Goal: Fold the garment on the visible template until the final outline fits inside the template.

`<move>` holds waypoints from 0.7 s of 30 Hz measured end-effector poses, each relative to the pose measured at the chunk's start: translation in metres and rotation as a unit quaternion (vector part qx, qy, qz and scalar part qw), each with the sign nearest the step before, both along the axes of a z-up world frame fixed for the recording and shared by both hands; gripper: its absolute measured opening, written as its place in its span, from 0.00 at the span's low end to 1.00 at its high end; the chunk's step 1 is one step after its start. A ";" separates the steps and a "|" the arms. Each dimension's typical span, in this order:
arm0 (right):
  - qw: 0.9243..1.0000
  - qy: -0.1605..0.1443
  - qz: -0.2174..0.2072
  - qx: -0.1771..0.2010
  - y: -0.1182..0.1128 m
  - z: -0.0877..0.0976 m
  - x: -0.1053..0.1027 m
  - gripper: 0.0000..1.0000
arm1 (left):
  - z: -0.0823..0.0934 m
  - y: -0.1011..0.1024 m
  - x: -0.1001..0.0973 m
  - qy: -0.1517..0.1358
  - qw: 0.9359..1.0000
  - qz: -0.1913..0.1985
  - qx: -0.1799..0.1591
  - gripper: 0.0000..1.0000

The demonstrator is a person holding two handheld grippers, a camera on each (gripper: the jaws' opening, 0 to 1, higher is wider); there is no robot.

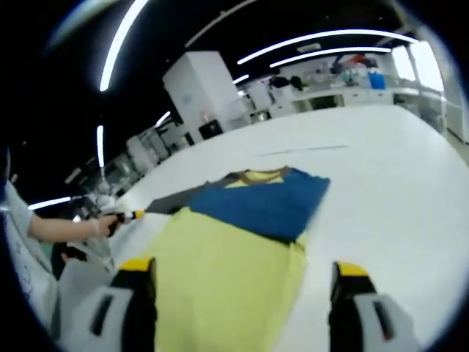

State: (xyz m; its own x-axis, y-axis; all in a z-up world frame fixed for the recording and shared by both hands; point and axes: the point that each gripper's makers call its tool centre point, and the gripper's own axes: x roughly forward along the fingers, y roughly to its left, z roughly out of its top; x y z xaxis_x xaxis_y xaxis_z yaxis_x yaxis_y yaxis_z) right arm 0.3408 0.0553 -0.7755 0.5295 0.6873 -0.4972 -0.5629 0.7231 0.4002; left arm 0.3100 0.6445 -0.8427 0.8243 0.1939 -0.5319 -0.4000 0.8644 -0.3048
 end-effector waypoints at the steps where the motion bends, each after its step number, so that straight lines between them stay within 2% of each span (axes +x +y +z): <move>1: 1.000 0.000 -0.001 0.001 0.001 0.000 -0.001 1.00 | 0.001 -0.002 -0.001 -0.003 1.000 -0.002 0.001 0.00; 9: 1.000 -0.002 0.003 -0.001 0.003 0.001 -0.008 1.00 | 0.011 -0.011 -0.003 -0.031 0.999 -0.014 -0.012 0.00; 13: 1.000 -0.001 -0.005 0.003 -0.002 0.000 -0.011 1.00 | 0.013 -0.015 -0.005 -0.034 0.999 -0.012 -0.023 0.00; 15: 1.000 0.001 -0.010 0.006 -0.002 0.000 -0.014 1.00 | 0.012 -0.016 -0.008 -0.024 0.999 0.001 -0.026 0.01; 16: 1.000 0.002 -0.010 0.007 -0.003 0.000 -0.015 1.00 | 0.011 -0.017 -0.009 -0.022 0.999 0.007 -0.025 0.05; 18: 1.000 0.003 -0.013 0.006 -0.005 -0.001 -0.016 1.00 | 0.009 -0.010 -0.007 -0.019 0.999 0.016 -0.027 0.19; 19: 1.000 0.004 -0.014 0.005 -0.006 -0.001 -0.016 1.00 | 0.008 -0.009 -0.007 -0.018 0.999 0.018 -0.029 0.22; 21: 1.000 0.006 -0.016 0.005 -0.010 -0.003 -0.017 1.00 | 0.008 -0.007 -0.002 -0.026 0.999 0.023 -0.037 0.20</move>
State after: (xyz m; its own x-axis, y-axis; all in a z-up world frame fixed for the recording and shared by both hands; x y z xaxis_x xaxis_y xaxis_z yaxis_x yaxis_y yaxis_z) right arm 0.3241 0.0457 -0.7783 0.5461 0.6749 -0.4963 -0.5344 0.7369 0.4140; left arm 0.3080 0.6378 -0.8352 0.8420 0.1946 -0.5031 -0.4214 0.8196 -0.3882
